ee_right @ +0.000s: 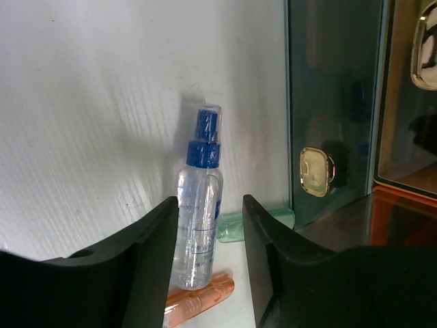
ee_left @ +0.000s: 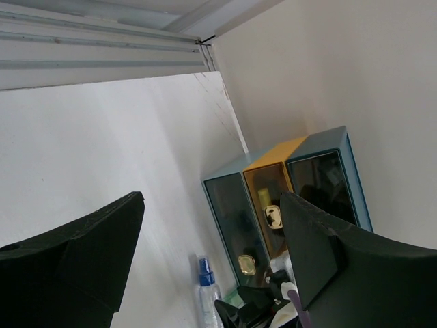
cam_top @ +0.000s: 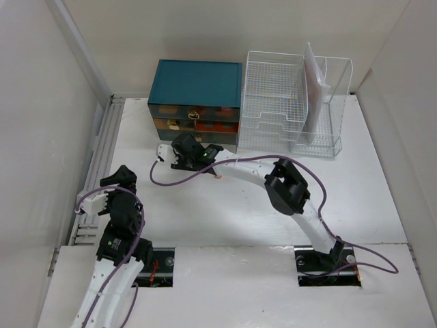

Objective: Organize the desk

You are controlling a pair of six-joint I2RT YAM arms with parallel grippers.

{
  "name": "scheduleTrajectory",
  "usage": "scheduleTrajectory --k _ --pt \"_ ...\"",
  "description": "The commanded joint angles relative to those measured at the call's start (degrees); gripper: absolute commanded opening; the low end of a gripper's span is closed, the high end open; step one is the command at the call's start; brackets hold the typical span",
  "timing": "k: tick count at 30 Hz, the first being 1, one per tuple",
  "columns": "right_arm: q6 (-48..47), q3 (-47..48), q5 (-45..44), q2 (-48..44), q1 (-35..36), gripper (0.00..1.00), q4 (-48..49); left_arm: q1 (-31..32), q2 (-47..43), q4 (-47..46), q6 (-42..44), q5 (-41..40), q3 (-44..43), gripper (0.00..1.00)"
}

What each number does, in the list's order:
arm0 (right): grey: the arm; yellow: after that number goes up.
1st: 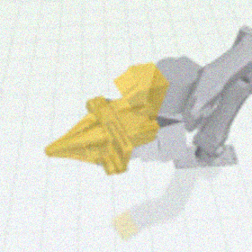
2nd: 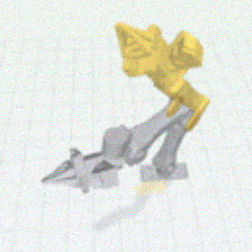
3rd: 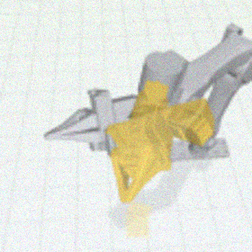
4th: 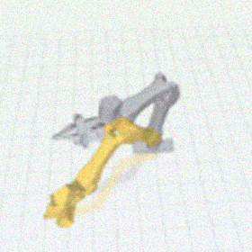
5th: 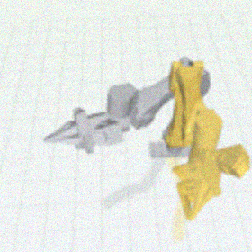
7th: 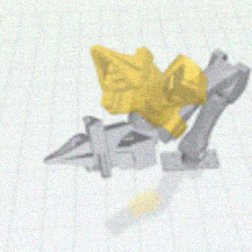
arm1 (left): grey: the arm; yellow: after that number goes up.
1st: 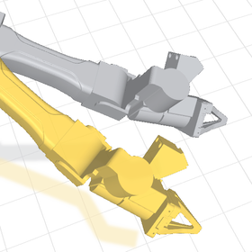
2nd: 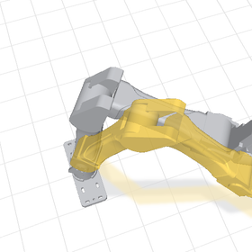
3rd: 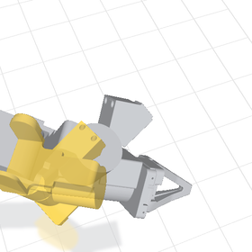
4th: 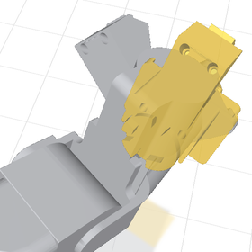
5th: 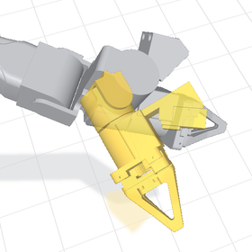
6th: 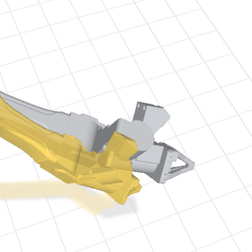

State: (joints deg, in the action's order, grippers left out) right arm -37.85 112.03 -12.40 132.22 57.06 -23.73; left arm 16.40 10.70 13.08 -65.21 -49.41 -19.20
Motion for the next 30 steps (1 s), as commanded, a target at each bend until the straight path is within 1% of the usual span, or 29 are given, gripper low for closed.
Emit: scheduleTrajectory --k 1,4,5,7,8,11,12,14,17,27,30 --pt "0.7 2.8 1.2 0.7 0.3 0.46 -0.3 0.1 -0.9 -1.2 0.8 -0.3 0.2 0.78" --pt "0.7 2.8 1.9 1.2 0.3 0.39 0.4 0.1 -0.9 -1.2 0.8 -0.3 0.7 0.78" --pt "0.7 2.8 1.9 1.2 0.3 0.31 1.0 0.1 -0.9 -1.2 0.8 -0.3 0.7 0.78" --pt "0.7 3.3 2.6 1.2 0.3 0.24 1.0 0.1 -0.9 -1.7 0.8 -0.3 0.7 0.78" --pt "0.7 3.9 2.6 1.7 0.3 0.18 1.0 0.1 -0.9 -1.7 0.8 -0.3 0.7 0.78" --pt "0.7 6.0 4.2 2.4 0.3 0.12 0.5 0.1 -0.9 -1.7 0.8 -0.3 0.7 0.78" --pt "0.1 7.2 5.0 3.5 0.3 0.06 -0.3 0.1 -0.9 -1.7 0.8 -0.3 0.7 0.78" --pt "0.1 7.8 5.0 4.0 0.3 0.04 -0.3 0.1 -0.9 -1.7 0.8 -0.3 0.7 0.78" --pt "0.1 8.5 2.6 5.2 0.3 0.0 -0.3 0.1 -1.5 -1.7 1.3 -0.3 0.7 0.78" --pt "-0.4 9.1 -4.4 7.4 0.9 0.0 2.2 0.1 -2.5 -1.7 1.3 -0.3 1.3 0.78" --pt "-0.4 9.1 -4.4 7.4 0.9 0.0 3.3 0.1 -3.1 -1.7 1.3 -0.3 1.3 0.78"
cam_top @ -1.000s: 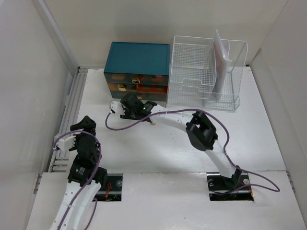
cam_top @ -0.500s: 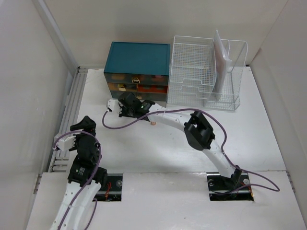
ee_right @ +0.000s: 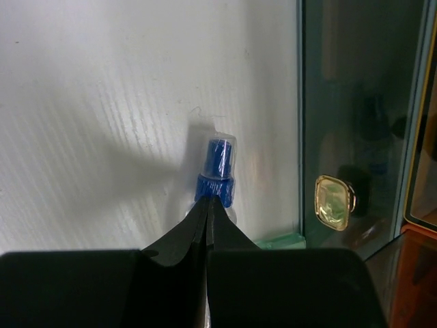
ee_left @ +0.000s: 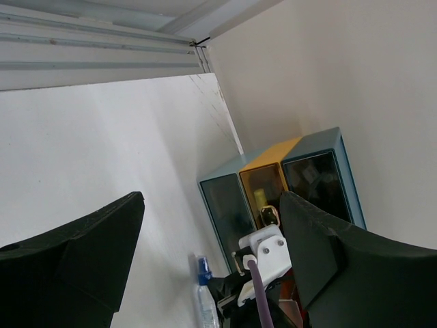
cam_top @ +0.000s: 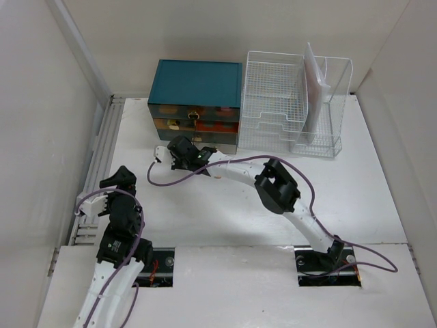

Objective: Organize the desk

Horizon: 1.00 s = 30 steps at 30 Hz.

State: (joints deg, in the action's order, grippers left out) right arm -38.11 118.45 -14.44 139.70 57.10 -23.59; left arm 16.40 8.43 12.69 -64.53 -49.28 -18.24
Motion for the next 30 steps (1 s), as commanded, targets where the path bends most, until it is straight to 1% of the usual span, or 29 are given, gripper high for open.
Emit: scheduleTrajectory --k 1,5,9,17,21,26,30 --pt "-0.1 2.7 -2.4 0.0 0.8 0.0 3.2 0.1 -0.9 -1.4 0.6 -0.4 0.3 0.78" --pt "-0.7 2.0 0.7 -1.4 0.8 0.0 3.2 0.1 -0.9 -1.4 0.6 -0.4 0.3 0.78" --pt "-0.7 0.7 0.7 -2.9 0.8 0.0 4.6 0.1 -0.9 -1.4 0.6 -0.4 0.8 0.78" --pt "-1.2 2.7 -4.0 -0.7 0.8 0.0 6.4 0.1 -1.4 -1.4 0.6 -0.4 0.8 0.78" --pt "-2.9 2.7 -7.2 0.6 0.8 0.0 7.0 0.1 -2.0 -1.4 0.6 -0.4 0.8 0.78" --pt "-3.5 2.7 -7.2 1.6 0.8 0.0 7.0 0.1 -2.5 -1.4 0.6 -0.4 0.8 0.78" --pt "-4.0 3.8 -6.7 2.8 0.8 0.0 4.9 0.1 -3.1 -0.8 0.6 -0.4 0.8 0.78"
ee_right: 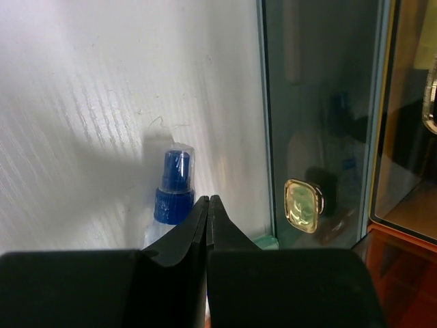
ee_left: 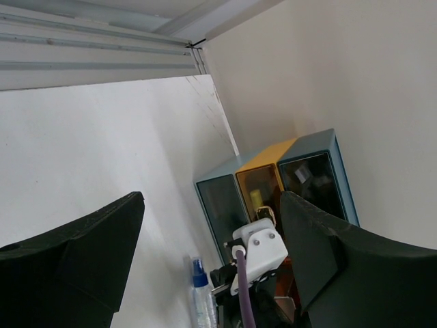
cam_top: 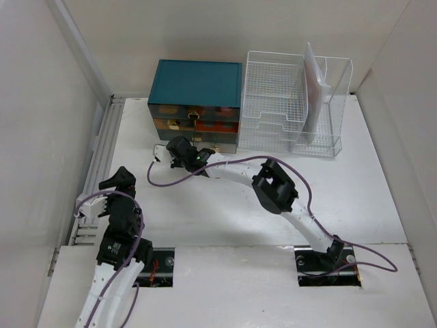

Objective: Organize the desk

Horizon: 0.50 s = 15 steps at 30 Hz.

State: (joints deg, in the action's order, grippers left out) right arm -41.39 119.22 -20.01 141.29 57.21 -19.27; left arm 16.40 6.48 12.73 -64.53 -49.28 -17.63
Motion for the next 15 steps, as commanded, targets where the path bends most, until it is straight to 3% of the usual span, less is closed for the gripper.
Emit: scheduleTrajectory --k 1,9,15 --pt "-0.7 3.0 -1.1 1.2 0.7 0.0 -0.1 0.1 -1.1 -0.9 0.6 -0.4 0.2 0.78" --pt "-0.7 0.1 3.0 0.1 1.2 0.0 -2.1 0.1 -1.1 -0.9 0.6 -0.4 0.2 0.78" --pt "-0.2 -7.4 4.2 -5.3 2.5 0.0 -2.1 0.1 -1.1 -0.9 0.6 -0.4 0.2 0.78"
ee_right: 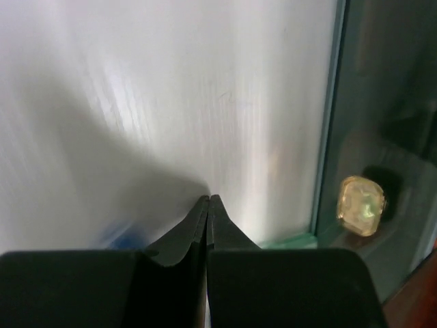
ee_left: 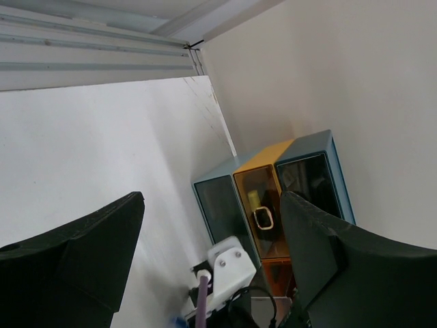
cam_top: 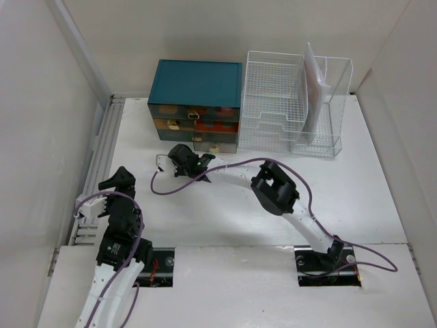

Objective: Organize the desk

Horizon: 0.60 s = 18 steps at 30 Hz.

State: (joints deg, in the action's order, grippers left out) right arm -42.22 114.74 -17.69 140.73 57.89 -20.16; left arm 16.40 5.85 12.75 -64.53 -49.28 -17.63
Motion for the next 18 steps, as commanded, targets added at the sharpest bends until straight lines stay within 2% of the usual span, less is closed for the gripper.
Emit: scheduleTrajectory --k 1,5,8,12,15,18 --pt "0.6 -4.0 2.5 -5.5 2.3 0.0 -1.2 0.1 -0.5 -0.9 0.6 -0.9 0.2 0.78" --pt "2.6 -8.6 3.1 -9.2 3.5 0.0 -1.9 0.1 -0.5 -0.9 0.6 -0.9 0.2 0.78" --pt "2.6 -13.0 2.6 -13.0 4.1 0.0 1.1 0.1 -0.5 -0.9 0.6 -0.9 0.2 0.78" --pt "3.1 -12.4 6.2 -16.4 6.4 0.01 -1.2 0.1 -0.5 -0.9 0.6 -0.9 0.2 0.78" --pt "2.6 -9.5 10.2 -19.3 7.7 0.13 -5.0 0.1 -0.5 -0.9 0.6 -0.9 0.2 0.78" --pt "0.7 -5.7 13.3 -22.7 7.7 0.29 -9.8 0.1 0.0 -0.9 0.6 -0.9 0.2 0.78"
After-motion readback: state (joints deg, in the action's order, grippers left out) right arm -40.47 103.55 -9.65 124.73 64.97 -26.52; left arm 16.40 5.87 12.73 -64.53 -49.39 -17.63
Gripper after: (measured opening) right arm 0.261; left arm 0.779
